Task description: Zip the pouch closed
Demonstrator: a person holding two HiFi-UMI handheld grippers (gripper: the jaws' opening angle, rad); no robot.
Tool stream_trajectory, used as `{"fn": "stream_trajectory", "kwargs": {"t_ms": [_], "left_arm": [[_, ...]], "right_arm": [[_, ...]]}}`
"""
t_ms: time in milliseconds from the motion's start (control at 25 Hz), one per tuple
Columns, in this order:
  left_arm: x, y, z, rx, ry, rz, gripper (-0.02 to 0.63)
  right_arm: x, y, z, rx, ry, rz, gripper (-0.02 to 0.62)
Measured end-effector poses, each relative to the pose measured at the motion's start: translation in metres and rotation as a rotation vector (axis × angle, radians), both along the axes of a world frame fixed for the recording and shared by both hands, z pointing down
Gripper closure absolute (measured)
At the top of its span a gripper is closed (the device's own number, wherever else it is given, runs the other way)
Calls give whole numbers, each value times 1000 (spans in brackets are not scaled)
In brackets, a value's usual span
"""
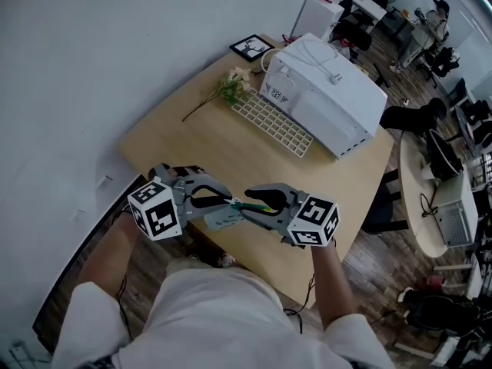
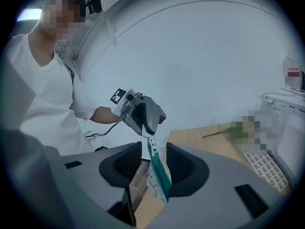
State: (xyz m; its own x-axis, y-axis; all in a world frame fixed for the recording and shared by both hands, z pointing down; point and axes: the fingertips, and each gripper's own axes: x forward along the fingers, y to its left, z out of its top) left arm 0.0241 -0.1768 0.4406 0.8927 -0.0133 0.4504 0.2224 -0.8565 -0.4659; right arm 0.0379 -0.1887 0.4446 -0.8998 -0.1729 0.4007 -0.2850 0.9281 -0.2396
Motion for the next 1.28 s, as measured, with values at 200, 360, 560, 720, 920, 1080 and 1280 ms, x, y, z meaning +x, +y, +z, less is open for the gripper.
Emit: {"fn": "stream_trajectory", "kwargs": {"t_ms": [200,360,560,720,920,1080,1280], "left_arm": [[2,8,-4,44,-2,25,583],[4,13,-5,66,-12,40,583],[-1,18,-4,79,-17,39,583],[-4,20,-5,76,-7,30,583],[-4,23,-5,81,-1,30,583],[-3,26,-1,80,-6,35,583],[-1,27,-2,78,1,36,583]], "right_arm": [[-4,5,-1,-44,-34,-15,455],[-7,8,-4,-68,-51,-37,483],[-11,19,-3,-87,-54,-87,548],[-12,21,-4,-84,-60,-90,552],[-12,24,-4,-77,-52,-73,555],[-9,27,-1,-102,-57,-59,557],[-5,29,-3,-96,-52,-37,559]]}}
